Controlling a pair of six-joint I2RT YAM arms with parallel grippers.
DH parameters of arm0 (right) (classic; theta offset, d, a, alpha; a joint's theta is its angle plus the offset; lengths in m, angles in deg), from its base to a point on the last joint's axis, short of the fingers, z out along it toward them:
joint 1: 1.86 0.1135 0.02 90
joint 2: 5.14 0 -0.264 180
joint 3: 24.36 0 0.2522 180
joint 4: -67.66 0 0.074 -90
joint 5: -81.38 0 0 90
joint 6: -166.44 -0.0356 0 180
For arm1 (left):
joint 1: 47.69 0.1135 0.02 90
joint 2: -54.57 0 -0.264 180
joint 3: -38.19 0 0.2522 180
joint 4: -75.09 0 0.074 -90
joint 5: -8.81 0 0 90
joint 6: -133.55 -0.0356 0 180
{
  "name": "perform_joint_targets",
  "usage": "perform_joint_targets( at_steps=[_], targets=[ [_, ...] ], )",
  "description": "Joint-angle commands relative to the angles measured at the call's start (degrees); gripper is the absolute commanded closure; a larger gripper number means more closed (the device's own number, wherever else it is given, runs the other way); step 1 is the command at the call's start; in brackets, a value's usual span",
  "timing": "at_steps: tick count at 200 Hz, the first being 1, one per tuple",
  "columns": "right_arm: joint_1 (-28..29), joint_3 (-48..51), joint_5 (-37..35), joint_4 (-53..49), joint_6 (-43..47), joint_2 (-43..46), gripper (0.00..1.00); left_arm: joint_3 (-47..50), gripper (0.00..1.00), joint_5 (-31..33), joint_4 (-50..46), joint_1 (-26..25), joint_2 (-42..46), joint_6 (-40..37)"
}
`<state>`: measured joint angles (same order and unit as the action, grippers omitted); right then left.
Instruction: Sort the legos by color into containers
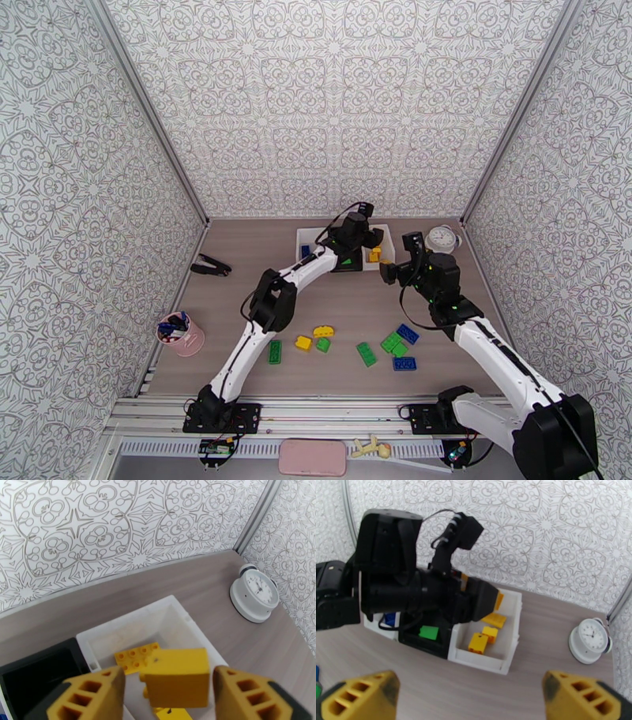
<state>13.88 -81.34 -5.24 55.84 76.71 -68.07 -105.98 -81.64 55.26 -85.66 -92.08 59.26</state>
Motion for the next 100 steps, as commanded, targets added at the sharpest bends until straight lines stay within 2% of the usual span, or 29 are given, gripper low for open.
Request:
perform_joint_targets(
  at_steps=[1, 23, 50, 100],
  targets=[
    [-0.37, -0.11, -1.34, -1.49, -1.8, 0.95, 0.0, 4.06, 0.23, -2.05, 0.51, 0.45, 6.36, -1.93],
    [-0.37, -0.05, -1.53, -1.75, -2.73, 0.93, 0.0, 10.5, 0.14, -2.55, 2.94, 0.33, 11.75, -2.87],
    [-0.37, -0.16, -2.15, -2.11, -2.76, 0.63, 0.0, 24.86, 0.01, -1.69, 7.66, 0.54, 21.4, -3.55],
    [-0.33, -1.27, 8.17, -0.88, -0.55, -2.45, 0.0, 48.53, 0.01, 5.53, 9.37, 0.16, 40.36, 0.65]
  ],
)
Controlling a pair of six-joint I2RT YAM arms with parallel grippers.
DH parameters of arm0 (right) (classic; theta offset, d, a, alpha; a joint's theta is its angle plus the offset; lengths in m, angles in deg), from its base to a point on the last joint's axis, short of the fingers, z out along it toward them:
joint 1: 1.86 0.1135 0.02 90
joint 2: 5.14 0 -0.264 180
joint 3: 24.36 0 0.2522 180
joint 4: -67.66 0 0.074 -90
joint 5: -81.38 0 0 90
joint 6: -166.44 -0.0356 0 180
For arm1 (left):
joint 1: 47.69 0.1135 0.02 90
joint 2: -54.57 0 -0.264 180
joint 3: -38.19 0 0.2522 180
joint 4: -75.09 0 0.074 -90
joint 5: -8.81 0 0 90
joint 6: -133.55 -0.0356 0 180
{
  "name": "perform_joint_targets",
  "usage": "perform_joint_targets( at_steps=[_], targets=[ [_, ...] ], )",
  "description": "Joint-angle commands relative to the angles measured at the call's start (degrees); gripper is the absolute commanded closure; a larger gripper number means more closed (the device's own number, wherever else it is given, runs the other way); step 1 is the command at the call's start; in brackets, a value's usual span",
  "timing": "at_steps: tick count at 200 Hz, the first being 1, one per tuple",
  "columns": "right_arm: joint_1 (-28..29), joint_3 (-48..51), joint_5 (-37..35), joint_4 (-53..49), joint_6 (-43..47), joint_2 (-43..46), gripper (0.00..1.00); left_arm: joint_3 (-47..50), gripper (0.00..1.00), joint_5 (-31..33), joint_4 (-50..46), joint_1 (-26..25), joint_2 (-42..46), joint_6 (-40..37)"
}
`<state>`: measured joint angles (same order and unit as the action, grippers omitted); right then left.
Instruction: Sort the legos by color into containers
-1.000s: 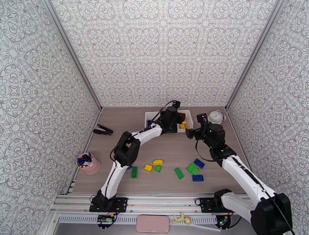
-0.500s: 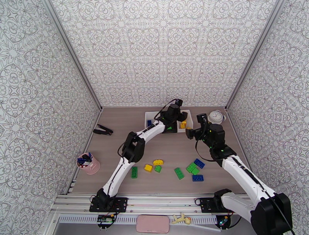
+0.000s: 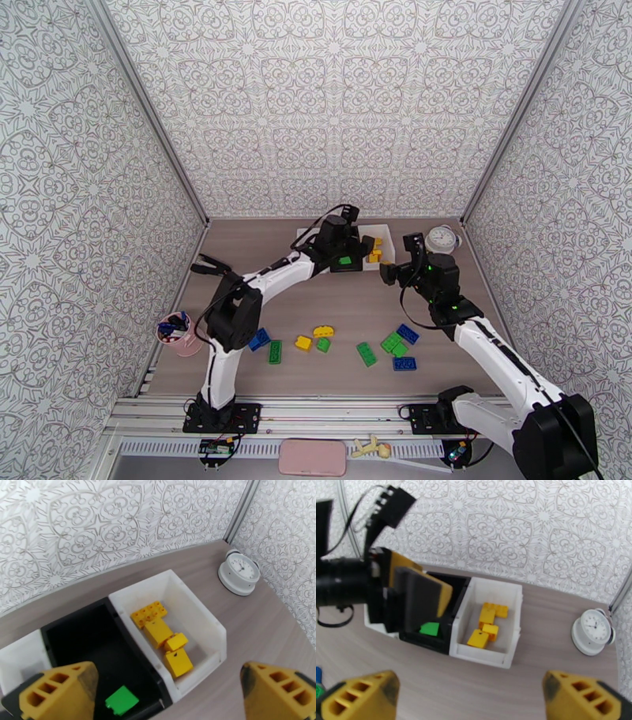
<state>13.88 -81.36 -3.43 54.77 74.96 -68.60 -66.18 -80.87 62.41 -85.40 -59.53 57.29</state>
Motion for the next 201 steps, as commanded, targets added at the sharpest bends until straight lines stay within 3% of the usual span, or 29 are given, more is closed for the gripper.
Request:
perform_joint_targets(
  at_steps=[1, 47, 74, 104, 153, 201],
  targets=[
    [-0.3, -1.28, 6.56, 0.28, 1.21, -2.06, 0.0, 9.2, 0.0, 4.91, 2.11, -0.13, 8.22, 2.7],
    [2.34, -3.96, 14.88, 0.19, 5.57, -6.26, 0.0, 27.33, 0.01, 16.81, -6.01, -2.52, 25.7, 8.83],
    [6.42, -6.14, 18.65, -1.09, 9.85, -9.47, 0.0, 33.13, 0.0, 23.34, -17.46, -2.31, 34.09, 18.2],
    [12.01, -9.66, 21.74, -3.1, 14.97, -14.65, 0.01, 37.83, 0.0, 25.82, -29.54, 0.42, 40.95, 29.18],
    [18.24, -16.48, 24.7, -7.03, 19.44, -23.31, 0.01, 45.8, 0.0, 22.36, -43.43, 6.47, 49.87, 38.54],
    [21.24, -20.45, 27.17, -8.07, 20.64, -28.25, 0.0, 54.99, 0.04, 10.57, -49.37, 16.77, 55.5, 41.31]
  ],
)
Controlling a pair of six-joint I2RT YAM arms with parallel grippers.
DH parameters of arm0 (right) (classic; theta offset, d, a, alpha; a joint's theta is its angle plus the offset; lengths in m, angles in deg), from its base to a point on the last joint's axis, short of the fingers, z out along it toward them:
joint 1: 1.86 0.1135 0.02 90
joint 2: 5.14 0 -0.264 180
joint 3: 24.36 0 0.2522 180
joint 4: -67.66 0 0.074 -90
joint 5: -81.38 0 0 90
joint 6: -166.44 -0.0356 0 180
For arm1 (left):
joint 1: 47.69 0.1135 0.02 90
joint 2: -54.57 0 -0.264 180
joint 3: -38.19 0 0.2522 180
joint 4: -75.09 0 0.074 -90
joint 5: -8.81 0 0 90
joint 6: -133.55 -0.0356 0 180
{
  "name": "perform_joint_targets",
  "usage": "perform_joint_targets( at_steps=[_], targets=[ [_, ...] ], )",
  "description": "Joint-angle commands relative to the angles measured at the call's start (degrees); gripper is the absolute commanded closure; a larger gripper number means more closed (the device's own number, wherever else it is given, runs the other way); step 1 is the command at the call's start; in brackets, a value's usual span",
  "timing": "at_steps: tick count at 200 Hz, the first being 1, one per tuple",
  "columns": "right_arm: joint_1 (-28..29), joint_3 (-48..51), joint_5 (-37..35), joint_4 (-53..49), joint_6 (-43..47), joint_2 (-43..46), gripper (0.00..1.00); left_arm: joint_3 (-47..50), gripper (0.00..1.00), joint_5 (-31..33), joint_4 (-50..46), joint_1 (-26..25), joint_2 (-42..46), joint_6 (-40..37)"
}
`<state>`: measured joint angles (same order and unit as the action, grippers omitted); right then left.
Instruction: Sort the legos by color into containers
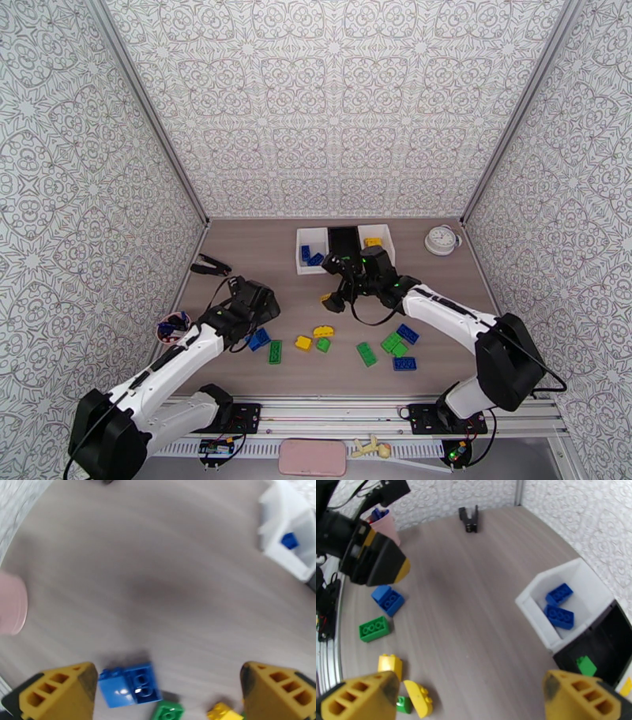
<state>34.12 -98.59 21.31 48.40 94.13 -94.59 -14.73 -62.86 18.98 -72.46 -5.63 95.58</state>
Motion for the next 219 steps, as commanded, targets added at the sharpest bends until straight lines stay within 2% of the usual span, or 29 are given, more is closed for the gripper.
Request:
perform_joint_targets(
  at_steps=[1, 47, 98, 168, 219],
  targets=[
    [1.05, -3.29, 2.46, -1.8, 1.47, -2.33, 0.0, 3.68, 0.04, -7.7, -6.01, 4.02, 1.63, 3.05],
    [1.45, -5.71, 2.93, -2.41, 2.08, -4.89, 0.01, 7.0, 0.18, -13.99, -5.99, 6.62, 1.79, 0.22],
    [1.52, -6.88, 2.3, -3.14, 2.7, -6.0, 0.0, 7.4, 0.29, -13.73, -6.26, 8.13, -0.67, -1.0],
    [1.45, -6.32, 1.76, -3.12, 2.5, -5.78, 0.0, 9.03, 0.34, -12.31, -6.45, 9.61, -0.63, -1.14],
    [1.45, -6.46, 1.61, -3.13, 2.52, -6.18, 0.0, 8.39, 0.33, -6.96, -10.65, 10.6, 1.57, 2.23]
  ],
)
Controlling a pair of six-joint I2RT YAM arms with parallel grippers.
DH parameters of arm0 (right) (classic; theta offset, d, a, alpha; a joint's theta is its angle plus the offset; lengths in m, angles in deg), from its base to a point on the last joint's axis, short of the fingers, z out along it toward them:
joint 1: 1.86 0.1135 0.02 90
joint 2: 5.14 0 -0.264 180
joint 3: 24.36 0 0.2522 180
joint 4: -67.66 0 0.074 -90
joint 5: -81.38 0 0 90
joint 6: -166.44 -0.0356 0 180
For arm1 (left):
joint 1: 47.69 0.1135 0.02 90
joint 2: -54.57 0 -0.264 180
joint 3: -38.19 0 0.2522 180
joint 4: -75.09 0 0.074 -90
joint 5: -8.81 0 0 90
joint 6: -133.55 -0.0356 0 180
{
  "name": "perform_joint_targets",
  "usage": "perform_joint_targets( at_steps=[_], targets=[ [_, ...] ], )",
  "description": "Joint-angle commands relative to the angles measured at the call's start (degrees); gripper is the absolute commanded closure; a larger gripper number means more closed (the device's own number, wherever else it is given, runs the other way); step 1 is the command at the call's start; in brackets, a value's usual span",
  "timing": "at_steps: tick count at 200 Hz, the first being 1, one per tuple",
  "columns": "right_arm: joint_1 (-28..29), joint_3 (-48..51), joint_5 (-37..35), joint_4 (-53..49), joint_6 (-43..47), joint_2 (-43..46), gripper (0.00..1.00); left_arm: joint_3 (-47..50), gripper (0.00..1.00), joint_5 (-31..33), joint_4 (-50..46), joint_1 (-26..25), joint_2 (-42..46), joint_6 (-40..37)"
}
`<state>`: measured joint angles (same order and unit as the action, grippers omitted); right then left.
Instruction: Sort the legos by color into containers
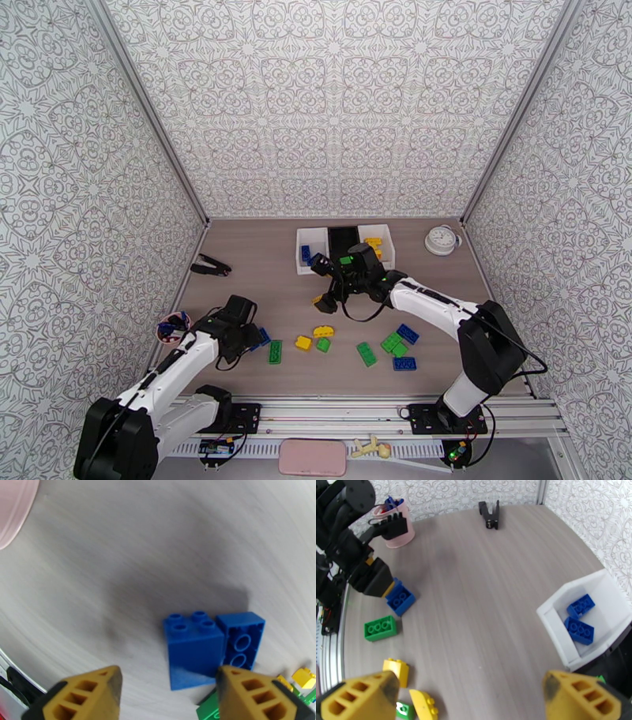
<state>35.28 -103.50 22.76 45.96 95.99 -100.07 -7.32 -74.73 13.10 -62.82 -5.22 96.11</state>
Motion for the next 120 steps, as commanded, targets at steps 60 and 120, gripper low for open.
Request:
perform_joint_targets(
  at_steps=[60, 120],
  targets=[
    [0.3, -1.79, -0.19, -1.07, 0.49, -0.86, 0.0, -1.41, 0.33, 4.17, 0.5, -0.89, 2.75, -0.19],
    [0.33, -1.59, -0.47, -1.03, 0.18, -1.14, 0.0, -0.32, 0.32, 0.15, 4.71, 1.0, -2.07, -4.08]
  ],
)
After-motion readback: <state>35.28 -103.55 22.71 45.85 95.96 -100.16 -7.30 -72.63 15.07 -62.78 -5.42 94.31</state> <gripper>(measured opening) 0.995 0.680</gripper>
